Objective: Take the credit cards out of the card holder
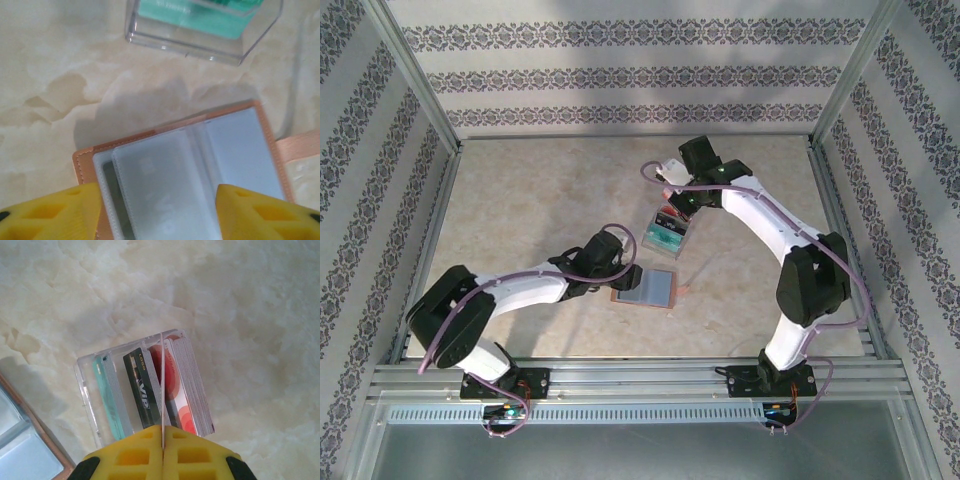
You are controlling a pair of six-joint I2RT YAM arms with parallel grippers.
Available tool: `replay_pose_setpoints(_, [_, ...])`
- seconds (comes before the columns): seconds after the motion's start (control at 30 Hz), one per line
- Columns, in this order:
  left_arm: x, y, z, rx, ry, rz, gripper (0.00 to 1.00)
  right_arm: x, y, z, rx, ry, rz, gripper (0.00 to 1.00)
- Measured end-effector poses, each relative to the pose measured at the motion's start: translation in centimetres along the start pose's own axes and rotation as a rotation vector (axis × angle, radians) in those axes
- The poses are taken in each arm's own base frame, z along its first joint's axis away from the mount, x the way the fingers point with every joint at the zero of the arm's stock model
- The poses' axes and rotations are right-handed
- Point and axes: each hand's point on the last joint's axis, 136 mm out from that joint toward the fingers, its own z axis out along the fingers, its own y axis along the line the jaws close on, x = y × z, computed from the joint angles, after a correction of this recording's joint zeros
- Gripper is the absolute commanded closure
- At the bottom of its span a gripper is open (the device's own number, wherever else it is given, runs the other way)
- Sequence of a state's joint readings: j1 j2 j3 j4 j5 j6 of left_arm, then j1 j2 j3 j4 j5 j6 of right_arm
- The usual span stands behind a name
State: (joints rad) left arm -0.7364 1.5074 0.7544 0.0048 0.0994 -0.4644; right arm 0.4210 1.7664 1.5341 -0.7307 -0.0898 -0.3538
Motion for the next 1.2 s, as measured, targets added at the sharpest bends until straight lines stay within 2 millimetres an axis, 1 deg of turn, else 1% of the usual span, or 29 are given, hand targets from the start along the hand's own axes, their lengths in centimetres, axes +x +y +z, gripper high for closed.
replay_pose_setpoints(0.07, [-0.7,-0.3,-0.9,0.009,-0.029,-0.011,0.05,0.0,-0.1,0.5,-0.003,0.009,-0.014,1.0])
replay_pose_setpoints(0.1, [-1.0,-0.3,-1.3,0.011,-0.043,-0.016,0.0,0.0,-0.1,0.8,-0.006,0.015,-0.02,1.0])
replay_pose_setpoints(0.23, [-1.7,0.0,-2.7,-0.013,-0.082,-0.025,0.01,0.2,-0.1,1.9,-0.014,0.037,-0.043,1.0])
replay_pose_setpoints(0.4, [-2.0,1.3,-4.3,-0.076,-0.123,-0.046,0.01,0.4,-0.3,3.1,-0.019,0.06,-0.067,1.0])
replay_pose_setpoints(0.6, [-1.7,3.1,-5.8,-0.151,-0.162,-0.081,0.01,0.9,-0.6,3.8,-0.011,0.087,-0.09,1.0])
replay_pose_setpoints(0.7, [-1.4,4.0,-6.5,-0.181,-0.179,-0.102,0.01,1.3,-1.2,4.1,0.001,0.107,-0.097,1.0])
replay_pose_setpoints(0.83, [-1.6,4.8,-7.2,-0.203,-0.206,-0.123,0.01,1.7,-1.9,4.7,0.008,0.13,-0.101,1.0])
replay_pose_setpoints(1.03, [-2.0,5.3,-7.9,-0.211,-0.235,-0.144,0.01,2.1,-2.0,5.0,0.002,0.148,-0.119,1.0])
replay_pose_setpoints(1.2, [-2.1,5.7,-8.2,-0.223,-0.243,-0.159,0.01,2.2,-1.8,5.1,-0.009,0.151,-0.117,0.92])
